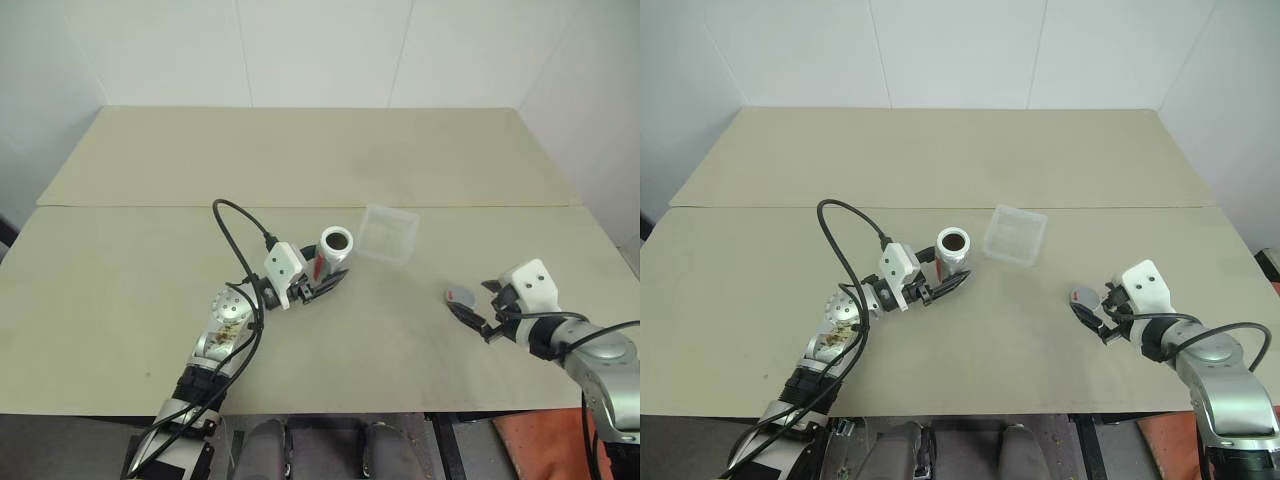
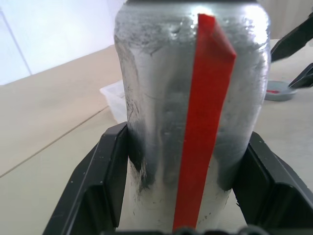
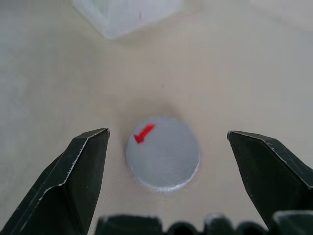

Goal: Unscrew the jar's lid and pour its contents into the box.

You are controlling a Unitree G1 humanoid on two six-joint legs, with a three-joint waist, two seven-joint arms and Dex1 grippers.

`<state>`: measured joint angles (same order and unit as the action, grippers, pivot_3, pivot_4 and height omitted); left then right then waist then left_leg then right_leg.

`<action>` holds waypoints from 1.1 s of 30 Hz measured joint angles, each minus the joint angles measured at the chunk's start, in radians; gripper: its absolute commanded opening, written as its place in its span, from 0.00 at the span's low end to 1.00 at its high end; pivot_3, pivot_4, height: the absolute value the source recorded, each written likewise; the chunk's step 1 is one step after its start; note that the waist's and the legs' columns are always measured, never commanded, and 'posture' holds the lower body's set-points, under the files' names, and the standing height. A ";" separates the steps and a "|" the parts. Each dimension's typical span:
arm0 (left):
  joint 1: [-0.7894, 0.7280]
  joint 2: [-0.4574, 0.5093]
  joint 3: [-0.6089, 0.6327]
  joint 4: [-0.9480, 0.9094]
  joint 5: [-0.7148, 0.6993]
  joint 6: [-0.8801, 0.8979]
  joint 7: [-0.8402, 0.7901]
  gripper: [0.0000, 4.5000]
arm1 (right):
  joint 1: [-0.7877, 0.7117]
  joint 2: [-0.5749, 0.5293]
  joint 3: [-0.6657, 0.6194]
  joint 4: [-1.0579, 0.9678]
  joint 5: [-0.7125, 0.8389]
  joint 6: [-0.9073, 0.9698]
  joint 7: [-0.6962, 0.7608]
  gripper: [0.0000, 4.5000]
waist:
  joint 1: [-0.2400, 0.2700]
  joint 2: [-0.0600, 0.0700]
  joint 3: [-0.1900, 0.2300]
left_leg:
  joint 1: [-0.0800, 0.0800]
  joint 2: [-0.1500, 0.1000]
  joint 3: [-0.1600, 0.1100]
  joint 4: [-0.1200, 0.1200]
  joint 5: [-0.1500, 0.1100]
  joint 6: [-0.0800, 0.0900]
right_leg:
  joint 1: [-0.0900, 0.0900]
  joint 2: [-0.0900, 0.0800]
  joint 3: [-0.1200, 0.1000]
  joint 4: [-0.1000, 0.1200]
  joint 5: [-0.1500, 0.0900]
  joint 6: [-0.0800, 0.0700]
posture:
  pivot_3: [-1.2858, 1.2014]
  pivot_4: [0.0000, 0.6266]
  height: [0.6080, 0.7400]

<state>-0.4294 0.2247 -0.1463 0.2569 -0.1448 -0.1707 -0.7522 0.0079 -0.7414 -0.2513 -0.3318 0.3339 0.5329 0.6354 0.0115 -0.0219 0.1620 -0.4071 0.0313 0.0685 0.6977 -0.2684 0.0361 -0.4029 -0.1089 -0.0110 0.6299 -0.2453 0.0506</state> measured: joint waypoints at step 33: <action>-0.975 -0.100 -0.566 1.104 0.963 -0.234 0.870 0.61 | -0.033 0.068 0.071 -0.231 -0.056 0.045 -0.145 1.00 | 0.014 -0.002 0.001 | -0.009 -0.002 0.004 0.004 0.000 0.000 | -0.003 0.000 -0.004 -0.003 0.000 0.003 | 0.52 0.24 1.00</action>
<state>-1.4049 0.1247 -0.7128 1.3606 0.8178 -0.4045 0.1177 -0.0252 -0.6733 -0.1800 -0.5631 0.2777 0.5782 0.4907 0.0251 -0.0238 0.1632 -0.4164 0.0295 0.0729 0.7018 -0.2683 0.0363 -0.4061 -0.1089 -0.0154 0.6272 -0.2450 0.0533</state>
